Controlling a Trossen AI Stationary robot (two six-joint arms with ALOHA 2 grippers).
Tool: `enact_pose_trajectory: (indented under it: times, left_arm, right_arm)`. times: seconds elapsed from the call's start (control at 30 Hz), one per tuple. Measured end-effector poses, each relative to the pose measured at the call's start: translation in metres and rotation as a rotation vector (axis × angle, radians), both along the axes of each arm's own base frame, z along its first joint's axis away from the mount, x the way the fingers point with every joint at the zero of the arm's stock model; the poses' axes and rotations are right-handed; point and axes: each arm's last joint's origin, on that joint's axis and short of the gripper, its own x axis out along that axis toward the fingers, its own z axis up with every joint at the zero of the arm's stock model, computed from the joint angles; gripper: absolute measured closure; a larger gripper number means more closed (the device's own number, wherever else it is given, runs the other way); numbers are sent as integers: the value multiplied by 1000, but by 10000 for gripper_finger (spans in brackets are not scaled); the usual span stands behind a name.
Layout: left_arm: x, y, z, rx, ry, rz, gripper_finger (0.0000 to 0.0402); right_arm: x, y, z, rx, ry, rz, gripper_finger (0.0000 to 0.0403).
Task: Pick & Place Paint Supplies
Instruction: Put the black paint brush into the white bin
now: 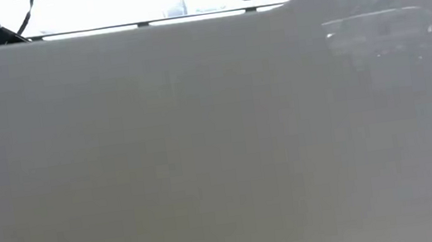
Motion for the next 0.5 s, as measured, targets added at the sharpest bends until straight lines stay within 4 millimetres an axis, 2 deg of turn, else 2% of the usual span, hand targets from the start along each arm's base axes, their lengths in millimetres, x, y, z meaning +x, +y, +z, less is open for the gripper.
enact_pose_trajectory:
  times: [0.23, 0.5]
  left_arm:
    - [0, 0, 0, 0, 1, 0, 297]
    - [0, 0, 0, 0, 5, 0, 297]
  right_arm:
    - [35, 10, -9, -19, 133, 73, 384]
    - [58, 9, -17, -27, 312, 97, 384]
